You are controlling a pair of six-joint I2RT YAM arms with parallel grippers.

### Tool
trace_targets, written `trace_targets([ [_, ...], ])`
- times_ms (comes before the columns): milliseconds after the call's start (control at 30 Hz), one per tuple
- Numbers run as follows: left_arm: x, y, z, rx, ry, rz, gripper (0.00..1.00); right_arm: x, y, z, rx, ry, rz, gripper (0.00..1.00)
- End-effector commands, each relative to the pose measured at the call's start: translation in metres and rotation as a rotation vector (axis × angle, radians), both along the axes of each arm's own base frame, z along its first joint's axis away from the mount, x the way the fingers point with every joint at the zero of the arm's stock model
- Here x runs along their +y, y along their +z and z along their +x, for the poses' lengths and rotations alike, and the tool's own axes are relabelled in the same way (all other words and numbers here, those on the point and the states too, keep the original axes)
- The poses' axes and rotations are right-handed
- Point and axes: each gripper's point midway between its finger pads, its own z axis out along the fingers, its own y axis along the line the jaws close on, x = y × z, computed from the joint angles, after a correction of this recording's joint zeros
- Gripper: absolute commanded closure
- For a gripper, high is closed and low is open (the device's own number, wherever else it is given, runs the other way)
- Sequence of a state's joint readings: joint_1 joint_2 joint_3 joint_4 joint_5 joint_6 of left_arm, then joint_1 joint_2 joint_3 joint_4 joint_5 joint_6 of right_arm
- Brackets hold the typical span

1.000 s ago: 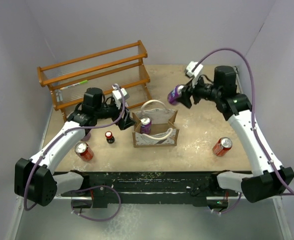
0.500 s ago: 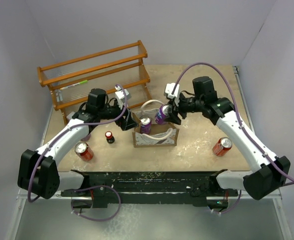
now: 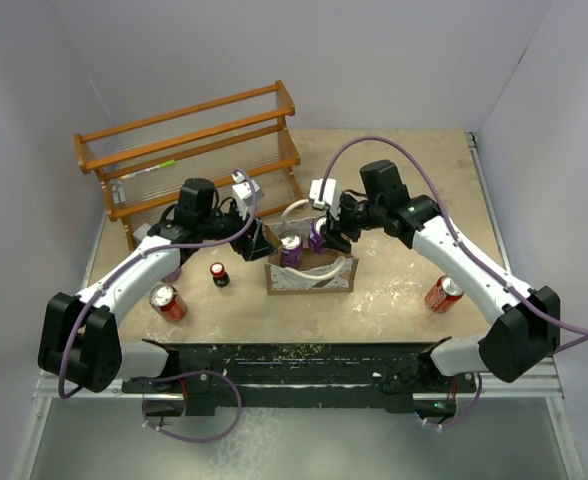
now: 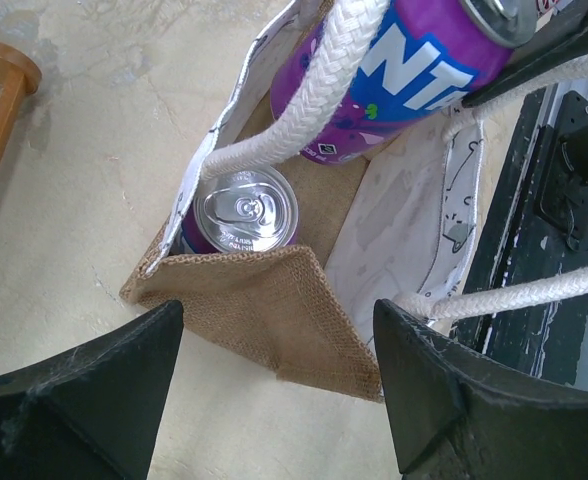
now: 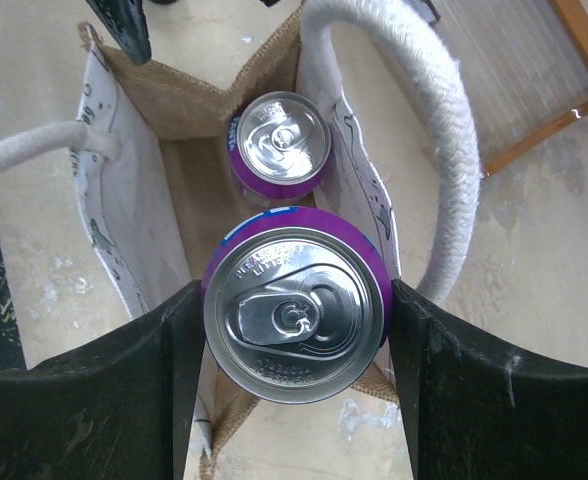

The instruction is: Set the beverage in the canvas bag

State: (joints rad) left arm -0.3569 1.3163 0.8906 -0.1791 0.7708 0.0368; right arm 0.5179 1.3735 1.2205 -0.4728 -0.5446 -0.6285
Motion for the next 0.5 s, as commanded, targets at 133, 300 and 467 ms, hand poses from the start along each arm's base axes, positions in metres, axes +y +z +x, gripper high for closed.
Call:
trace_targets([
  [133,-0.004,0.005,0.001,-0.051,-0.023,-0.019,0.21,0.016,0.008,0.014,-0.122,0.024,0.014,1.00],
  [300,-0.004,0.005,0.000,-0.057,-0.024,-0.019,0.21,0.020,0.000,0.016,-0.137,0.027,-0.002,1.00],
  [467,-0.002,0.003,0.000,-0.064,-0.021,-0.010,0.21,0.028,-0.006,0.003,-0.076,0.082,0.018,1.00],
])
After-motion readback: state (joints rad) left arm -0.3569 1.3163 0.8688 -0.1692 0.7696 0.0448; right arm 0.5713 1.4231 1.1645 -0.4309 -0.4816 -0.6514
